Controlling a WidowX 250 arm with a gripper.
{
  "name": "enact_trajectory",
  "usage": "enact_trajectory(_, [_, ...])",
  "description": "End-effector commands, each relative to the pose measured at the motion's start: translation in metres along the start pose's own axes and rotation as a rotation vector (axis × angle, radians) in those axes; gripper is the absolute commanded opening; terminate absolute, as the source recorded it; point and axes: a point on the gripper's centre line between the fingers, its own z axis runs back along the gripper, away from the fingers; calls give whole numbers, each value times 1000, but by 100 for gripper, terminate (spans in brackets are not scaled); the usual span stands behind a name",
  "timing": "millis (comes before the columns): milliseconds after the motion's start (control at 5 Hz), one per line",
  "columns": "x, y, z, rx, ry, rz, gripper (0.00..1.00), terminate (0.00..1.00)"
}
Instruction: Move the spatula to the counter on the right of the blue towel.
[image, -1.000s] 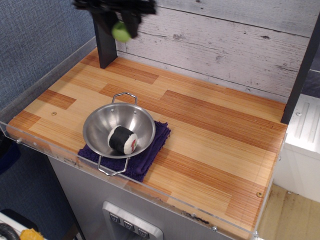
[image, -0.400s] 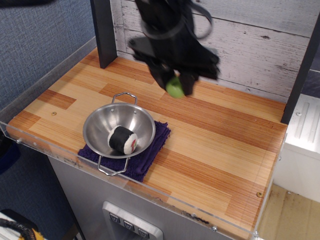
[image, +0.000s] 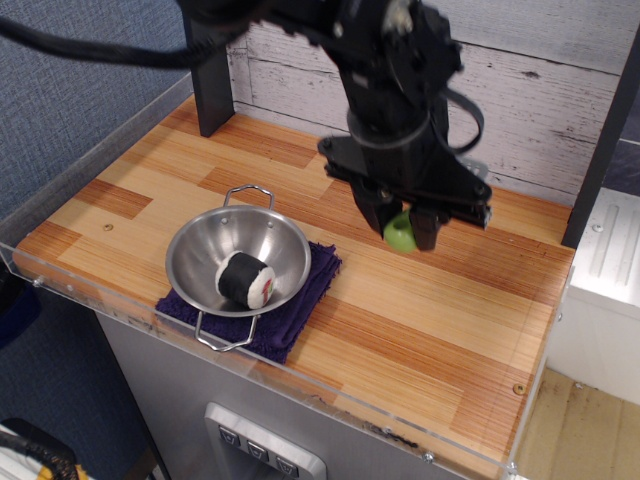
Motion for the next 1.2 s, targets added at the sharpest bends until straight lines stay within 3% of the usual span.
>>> enact_trajectory(0, [-12, -7, -20, -29, 22, -13, 0, 0])
enact_trajectory(400, [-13, -13, -46, -33, 65, -34, 0, 0])
enact_trajectory(1000, [-6, -25, -64, -38, 112, -70, 0, 0])
